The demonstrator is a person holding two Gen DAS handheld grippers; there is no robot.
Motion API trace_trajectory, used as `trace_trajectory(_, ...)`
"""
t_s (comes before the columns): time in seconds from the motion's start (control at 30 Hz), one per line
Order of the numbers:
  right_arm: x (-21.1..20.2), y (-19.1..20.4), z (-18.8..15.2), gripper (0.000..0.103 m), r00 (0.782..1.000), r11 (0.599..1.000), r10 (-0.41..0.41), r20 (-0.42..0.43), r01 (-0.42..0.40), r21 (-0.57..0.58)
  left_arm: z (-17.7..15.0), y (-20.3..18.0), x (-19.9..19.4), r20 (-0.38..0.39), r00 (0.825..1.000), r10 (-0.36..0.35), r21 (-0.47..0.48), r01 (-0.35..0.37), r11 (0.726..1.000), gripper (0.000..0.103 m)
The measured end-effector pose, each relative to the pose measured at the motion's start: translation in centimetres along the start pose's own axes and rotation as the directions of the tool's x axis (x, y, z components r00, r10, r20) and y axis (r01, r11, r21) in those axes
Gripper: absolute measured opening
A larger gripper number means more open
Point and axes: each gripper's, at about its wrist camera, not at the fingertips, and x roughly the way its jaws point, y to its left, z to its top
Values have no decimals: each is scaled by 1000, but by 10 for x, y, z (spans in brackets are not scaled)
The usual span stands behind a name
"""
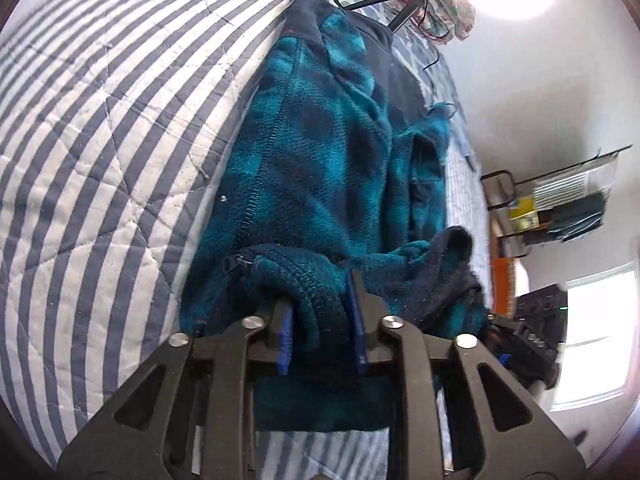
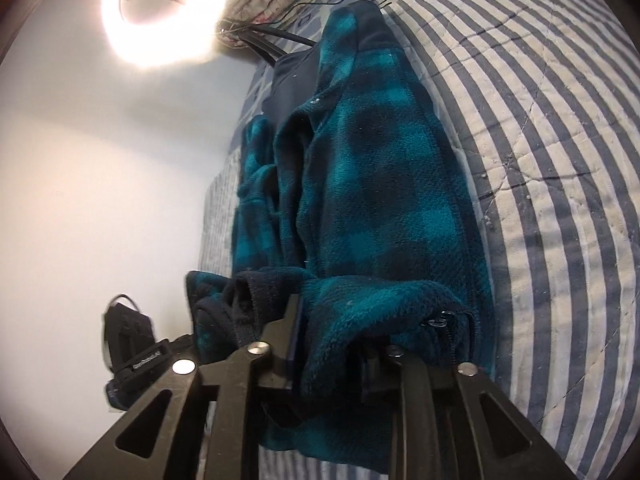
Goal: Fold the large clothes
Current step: 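Lay the hem onto the jacket middle with both tools and open them, then move both tools to the collar end of the folded jacket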
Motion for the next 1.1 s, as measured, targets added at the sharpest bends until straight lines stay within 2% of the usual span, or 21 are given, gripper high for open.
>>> trace_trajectory(0.07,-5,-5,1,39,998,997,64,7,-64,51,3,2,-5,-3,998,-60,-30,60,998,41)
trace_trajectory(0.1,-8,-7,1,40,996,994,87,13,-88,71,4,4,-9,-1,995,-104,-51,104,993,48)
trace_trajectory(0.13,-10,-9,1,41,994,990,110,13,-111,92,5,5,-12,4,992,-129,-65,129,990,51)
trace_trajectory(0.17,-11,-11,2,52,989,982,146,11,-147,118,6,6,-14,11,989,-148,-78,148,986,51)
trace_trajectory(0.2,-12,-12,2,73,984,975,176,18,-177,135,7,6,-17,13,987,-162,-86,162,983,52)
trace_trajectory(0.23,-16,-12,2,82,978,967,206,35,-209,148,8,5,-19,13,985,-173,-91,174,981,52)
trace_trajectory(0.27,-21,-11,1,86,974,962,224,47,-228,148,10,4,-22,15,984,-180,-94,180,979,52)
trace_trajectory(0.4,-42,4,1,85,961,958,271,54,-275,78,16,7,-34,23,973,-228,-119,230,966,54)
trace_trajectory(0.43,-50,7,0,85,962,962,266,63,-269,46,18,8,-36,31,971,-235,-117,237,964,57)
trace_trajectory(0.5,-62,13,-5,81,973,976,216,83,-214,-27,21,9,-43,63,972,-225,-111,231,966,68)
trace_trajectory(0.53,-64,15,-8,79,979,982,185,81,-181,-58,23,11,-44,69,972,-225,-118,232,966,69)
trace_trajectory(0.6,-63,21,-17,63,993,987,101,67,-92,-132,25,12,-46,71,971,-227,-119,234,965,69)
trace_trajectory(0.67,-63,27,-26,55,997,977,13,76,3,-214,24,4,-55,96,980,-173,-27,176,984,68)
trace_trajectory(0.77,-57,45,-43,46,992,925,-63,109,99,-366,10,-13,-64,118,989,-87,133,71,989,68)
trace_trajectory(0.8,-57,50,-50,46,991,906,-69,118,112,-409,7,-17,-63,116,991,-71,169,50,984,63)
trace_trajectory(0.9,-48,75,-66,45,984,825,-78,159,153,-544,-12,-40,-54,116,993,13,330,-51,943,46)
trace_trajectory(0.93,-42,83,-69,43,984,801,-69,162,151,-579,-19,-50,-47,119,992,40,392,-84,916,43)
trace_trajectory(1.03,-22,106,-78,39,991,729,-46,123,117,-674,-27,-66,-25,114,990,87,482,-132,866,41)
trace_trajectory(1.1,-3,118,-83,38,990,666,-89,111,142,-733,-26,-70,-8,117,986,116,503,-160,850,41)
